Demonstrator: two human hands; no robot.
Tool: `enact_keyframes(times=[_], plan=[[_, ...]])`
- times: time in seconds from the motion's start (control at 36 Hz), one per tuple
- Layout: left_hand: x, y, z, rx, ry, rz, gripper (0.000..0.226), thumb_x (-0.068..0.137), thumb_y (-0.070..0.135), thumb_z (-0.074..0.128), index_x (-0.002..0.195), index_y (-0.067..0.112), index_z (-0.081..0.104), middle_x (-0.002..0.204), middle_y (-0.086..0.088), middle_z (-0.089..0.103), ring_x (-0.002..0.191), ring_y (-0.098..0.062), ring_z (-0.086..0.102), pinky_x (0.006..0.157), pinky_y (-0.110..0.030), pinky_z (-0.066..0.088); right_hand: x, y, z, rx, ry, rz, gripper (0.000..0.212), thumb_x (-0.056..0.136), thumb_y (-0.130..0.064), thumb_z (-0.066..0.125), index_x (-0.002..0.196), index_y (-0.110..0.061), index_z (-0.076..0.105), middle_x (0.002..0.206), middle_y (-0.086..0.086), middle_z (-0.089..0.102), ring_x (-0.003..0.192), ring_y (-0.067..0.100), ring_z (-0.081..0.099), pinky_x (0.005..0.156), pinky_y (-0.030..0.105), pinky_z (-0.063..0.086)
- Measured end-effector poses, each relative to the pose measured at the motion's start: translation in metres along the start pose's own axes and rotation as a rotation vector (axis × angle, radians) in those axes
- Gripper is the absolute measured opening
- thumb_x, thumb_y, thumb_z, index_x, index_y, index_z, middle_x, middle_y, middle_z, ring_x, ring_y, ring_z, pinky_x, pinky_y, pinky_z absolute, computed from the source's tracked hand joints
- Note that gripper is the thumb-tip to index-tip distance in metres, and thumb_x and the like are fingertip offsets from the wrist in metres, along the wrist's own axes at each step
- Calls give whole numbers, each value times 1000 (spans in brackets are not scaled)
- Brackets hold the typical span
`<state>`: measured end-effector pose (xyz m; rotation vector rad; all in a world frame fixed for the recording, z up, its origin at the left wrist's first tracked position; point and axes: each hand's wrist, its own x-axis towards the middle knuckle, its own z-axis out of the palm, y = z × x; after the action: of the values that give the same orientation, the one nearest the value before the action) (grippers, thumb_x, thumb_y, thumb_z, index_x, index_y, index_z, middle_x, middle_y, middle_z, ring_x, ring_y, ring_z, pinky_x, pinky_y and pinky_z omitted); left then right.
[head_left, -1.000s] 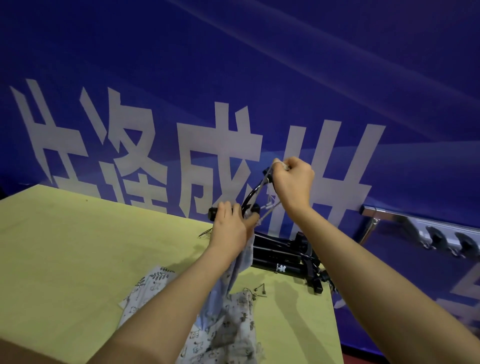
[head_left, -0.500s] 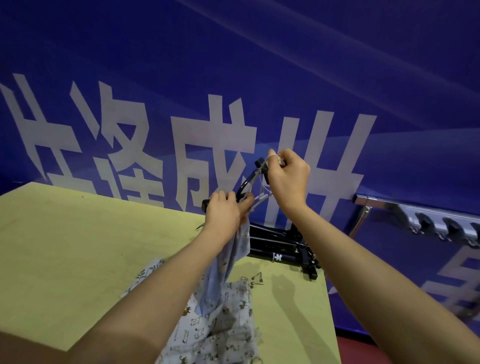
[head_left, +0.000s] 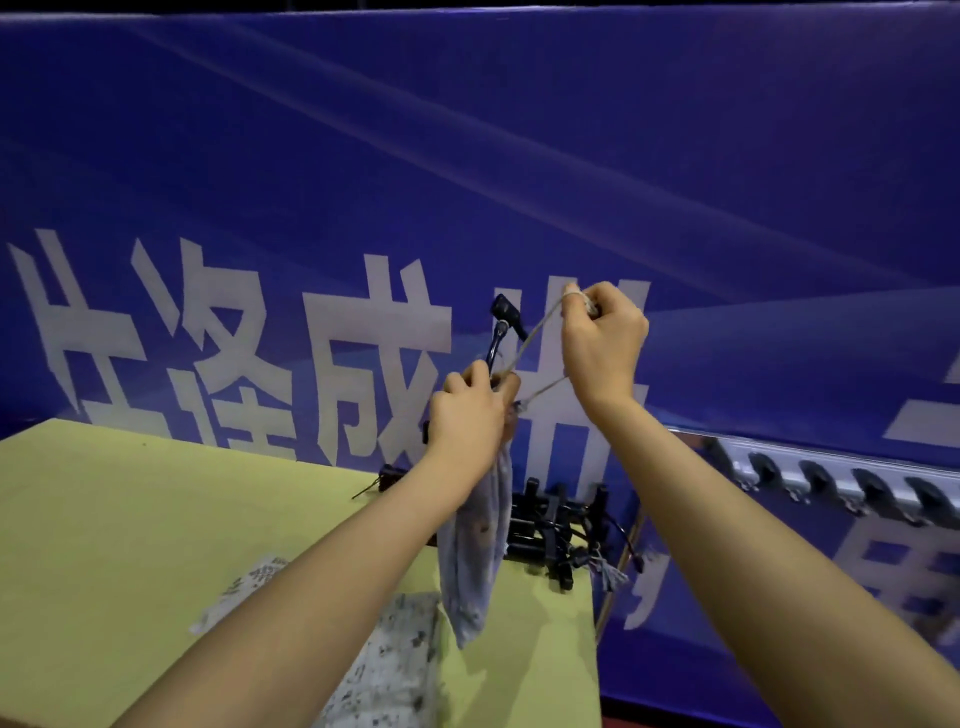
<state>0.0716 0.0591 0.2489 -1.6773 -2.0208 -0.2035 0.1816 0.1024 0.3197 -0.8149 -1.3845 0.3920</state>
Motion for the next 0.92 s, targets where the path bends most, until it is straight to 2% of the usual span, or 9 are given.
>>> enact_keyframes(times=[0.19,0.31,0.36,0.5,0.64,0.75,0.83,0.89,0.92], plan=[[-21,87,-15,-28,-70,-6,46,93,26,52,129,22,23,118,-13,35,97,-30,50,59,-32,37,1,13,-88,-5,-86,61,48,89,-16,60,51,-18,31,46,-7,32,45,8,29,51,26,27],[-42,136,-13,-68,-101,11,46,95,42,45,133,22,27,119,-12,35,99,-30,50,59,-33,35,-9,36,-136,-22,-103,106,39,86,-17,63,59,4,44,51,4,41,51,11,31,56,34,38],[-53,158,-14,-95,-125,51,54,94,51,42,137,23,25,125,-12,33,104,-31,48,63,-34,36,-12,46,-157,-39,-110,118,38,86,-17,64,61,7,46,50,1,40,50,10,29,61,38,46],[-81,209,-20,-170,-115,221,68,85,71,35,138,28,28,142,-12,28,115,-34,40,83,-40,39,-24,71,-207,-116,-204,136,36,85,-17,64,57,-6,44,47,-5,40,45,8,34,50,22,34],[-94,250,-17,-188,-126,324,61,92,63,30,141,27,32,151,-15,23,134,-37,24,108,-45,23,-41,111,-246,-199,-267,228,42,84,-23,65,54,-16,37,48,-3,36,51,14,32,55,33,32],[-103,275,-9,-165,-110,362,47,97,45,37,136,19,44,152,-12,22,140,-35,17,113,-46,15,-51,135,-277,-286,-308,294,41,83,-26,67,51,-22,41,47,-6,41,52,15,38,57,37,39],[-108,286,-5,-154,-106,426,32,81,41,62,106,22,70,138,-10,51,136,-30,38,110,-44,32,-54,146,-290,-321,-374,320,34,83,-22,67,56,-17,48,49,-6,45,50,11,39,56,32,39],[-105,291,3,-191,-87,438,22,70,35,70,89,24,74,112,-4,68,122,-25,55,103,-41,41,-55,154,-296,-320,-403,324,32,84,-18,68,58,-13,49,50,-3,44,49,10,37,53,25,37],[-103,294,10,-258,-84,438,21,72,30,67,90,22,73,103,-3,70,116,-24,60,103,-40,37,-55,159,-298,-314,-411,327,33,84,-17,68,59,-11,48,51,-2,44,49,9,37,50,18,35]])
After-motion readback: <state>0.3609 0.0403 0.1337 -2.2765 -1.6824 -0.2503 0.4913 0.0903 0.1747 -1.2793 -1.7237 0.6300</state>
